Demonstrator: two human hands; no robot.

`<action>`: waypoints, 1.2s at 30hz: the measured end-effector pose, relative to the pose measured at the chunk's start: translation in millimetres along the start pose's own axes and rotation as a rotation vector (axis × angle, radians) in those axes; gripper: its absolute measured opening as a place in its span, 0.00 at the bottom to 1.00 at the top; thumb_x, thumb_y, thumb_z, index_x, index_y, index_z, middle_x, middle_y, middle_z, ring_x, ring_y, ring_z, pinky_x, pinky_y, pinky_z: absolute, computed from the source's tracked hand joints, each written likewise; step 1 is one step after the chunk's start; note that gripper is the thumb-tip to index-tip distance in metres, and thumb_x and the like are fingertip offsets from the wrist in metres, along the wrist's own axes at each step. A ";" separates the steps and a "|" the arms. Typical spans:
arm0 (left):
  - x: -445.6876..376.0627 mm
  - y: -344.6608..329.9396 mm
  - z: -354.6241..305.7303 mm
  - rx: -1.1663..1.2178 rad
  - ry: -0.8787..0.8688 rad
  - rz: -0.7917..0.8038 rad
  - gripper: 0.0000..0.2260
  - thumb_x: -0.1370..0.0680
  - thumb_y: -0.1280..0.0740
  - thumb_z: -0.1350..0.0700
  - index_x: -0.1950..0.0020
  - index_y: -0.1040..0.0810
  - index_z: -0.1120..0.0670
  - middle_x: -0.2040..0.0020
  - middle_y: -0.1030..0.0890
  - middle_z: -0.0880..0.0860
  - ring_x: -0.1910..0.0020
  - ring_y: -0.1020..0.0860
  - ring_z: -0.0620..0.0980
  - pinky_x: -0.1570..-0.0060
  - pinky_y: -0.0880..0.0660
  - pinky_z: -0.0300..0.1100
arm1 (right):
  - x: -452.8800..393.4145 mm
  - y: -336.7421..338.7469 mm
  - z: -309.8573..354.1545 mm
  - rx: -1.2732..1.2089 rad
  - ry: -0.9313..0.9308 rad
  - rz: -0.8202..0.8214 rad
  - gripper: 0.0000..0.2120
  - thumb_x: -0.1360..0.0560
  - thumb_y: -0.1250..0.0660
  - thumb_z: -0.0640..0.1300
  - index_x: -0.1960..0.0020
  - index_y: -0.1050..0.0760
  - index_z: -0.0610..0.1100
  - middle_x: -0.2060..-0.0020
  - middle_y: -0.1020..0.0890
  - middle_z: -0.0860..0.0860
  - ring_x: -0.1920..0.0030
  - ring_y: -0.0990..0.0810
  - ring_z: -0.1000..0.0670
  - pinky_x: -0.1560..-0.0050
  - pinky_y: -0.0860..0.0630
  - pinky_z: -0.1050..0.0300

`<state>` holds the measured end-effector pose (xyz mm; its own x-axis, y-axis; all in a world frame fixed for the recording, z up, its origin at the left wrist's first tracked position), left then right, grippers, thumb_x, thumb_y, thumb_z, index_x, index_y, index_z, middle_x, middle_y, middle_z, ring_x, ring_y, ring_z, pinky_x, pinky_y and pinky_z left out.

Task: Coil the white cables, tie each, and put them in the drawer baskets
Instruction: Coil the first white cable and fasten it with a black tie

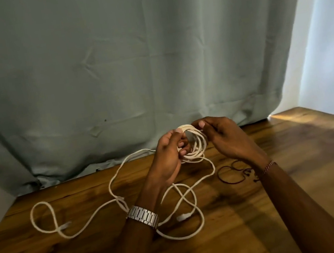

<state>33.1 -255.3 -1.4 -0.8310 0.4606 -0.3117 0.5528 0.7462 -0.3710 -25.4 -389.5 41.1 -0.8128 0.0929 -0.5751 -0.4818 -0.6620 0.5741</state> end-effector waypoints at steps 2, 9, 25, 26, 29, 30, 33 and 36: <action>-0.2 -14.7 15.5 -0.009 0.032 0.031 0.10 0.15 0.43 0.60 0.56 0.29 0.56 0.69 0.32 0.47 0.72 0.36 0.42 0.61 0.40 0.43 | 6.3 16.9 -25.7 0.013 -0.059 0.006 0.14 0.15 0.40 0.48 0.39 0.18 0.46 0.48 0.14 0.54 0.48 0.16 0.56 0.44 0.19 0.50; 3.2 -36.9 44.2 -0.018 0.083 0.045 0.11 0.15 0.43 0.60 0.57 0.30 0.55 0.68 0.34 0.48 0.72 0.36 0.42 0.62 0.42 0.42 | 40.0 30.5 -118.3 0.311 -0.323 0.293 0.10 0.25 0.28 0.34 0.51 0.14 0.47 0.56 0.14 0.55 0.56 0.19 0.59 0.54 0.26 0.69; 23.1 -31.2 34.5 -0.089 0.103 0.037 0.10 0.15 0.43 0.59 0.55 0.28 0.56 0.69 0.33 0.46 0.71 0.36 0.43 0.61 0.40 0.42 | 64.8 -25.6 -161.9 0.803 -0.055 0.599 0.11 0.22 0.32 0.53 0.42 0.21 0.51 0.42 0.23 0.51 0.46 0.21 0.49 0.52 0.25 0.56; 23.8 -30.1 32.7 -0.092 0.100 0.028 0.10 0.15 0.43 0.59 0.55 0.28 0.57 0.70 0.32 0.46 0.71 0.36 0.43 0.62 0.39 0.42 | 66.2 -26.0 -158.3 0.796 -0.034 0.594 0.10 0.22 0.33 0.53 0.42 0.22 0.52 0.43 0.24 0.52 0.45 0.21 0.49 0.52 0.25 0.56; 25.8 -26.1 25.8 -0.119 0.089 0.013 0.11 0.15 0.43 0.58 0.55 0.28 0.57 0.71 0.31 0.45 0.71 0.35 0.43 0.61 0.38 0.42 | 62.9 -17.7 -143.8 0.505 -0.098 0.443 0.05 0.22 0.32 0.45 0.50 0.23 0.56 0.56 0.20 0.57 0.56 0.21 0.57 0.57 0.26 0.61; 26.3 -24.3 23.3 -0.132 0.084 0.011 0.11 0.15 0.43 0.58 0.55 0.28 0.57 0.71 0.30 0.45 0.71 0.35 0.43 0.60 0.38 0.42 | 58.9 -13.0 -139.9 0.386 -0.141 0.355 0.06 0.22 0.31 0.42 0.52 0.21 0.54 0.60 0.20 0.60 0.60 0.22 0.60 0.59 0.28 0.66; 26.7 -18.1 16.9 -0.168 0.073 0.006 0.11 0.15 0.43 0.58 0.54 0.27 0.57 0.71 0.29 0.44 0.70 0.35 0.43 0.58 0.36 0.43 | 45.1 -0.9 -130.9 0.069 -0.306 0.131 0.06 0.22 0.30 0.37 0.52 0.16 0.45 0.59 0.16 0.58 0.61 0.20 0.61 0.61 0.29 0.72; 26.3 -10.5 12.0 -0.194 0.065 -0.002 0.10 0.14 0.43 0.57 0.53 0.26 0.57 0.70 0.29 0.45 0.69 0.35 0.43 0.58 0.36 0.44 | 36.3 -1.1 -124.7 -0.216 -0.492 0.094 0.04 0.23 0.30 0.36 0.51 0.16 0.40 0.56 0.14 0.51 0.60 0.21 0.59 0.62 0.29 0.67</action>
<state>6.1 -256.8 -16.2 -0.8376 0.4848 -0.2518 0.5345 0.8225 -0.1944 -13.6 -478.1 -53.1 -0.9314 0.3287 -0.1563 -0.3634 -0.8171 0.4476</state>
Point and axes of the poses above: each hand's wrist, its own x-axis away from the middle knuckle, its own y-axis out of the back of the hand, z = x × y, the point moved 7 cm from there along -x, towards the middle knuckle
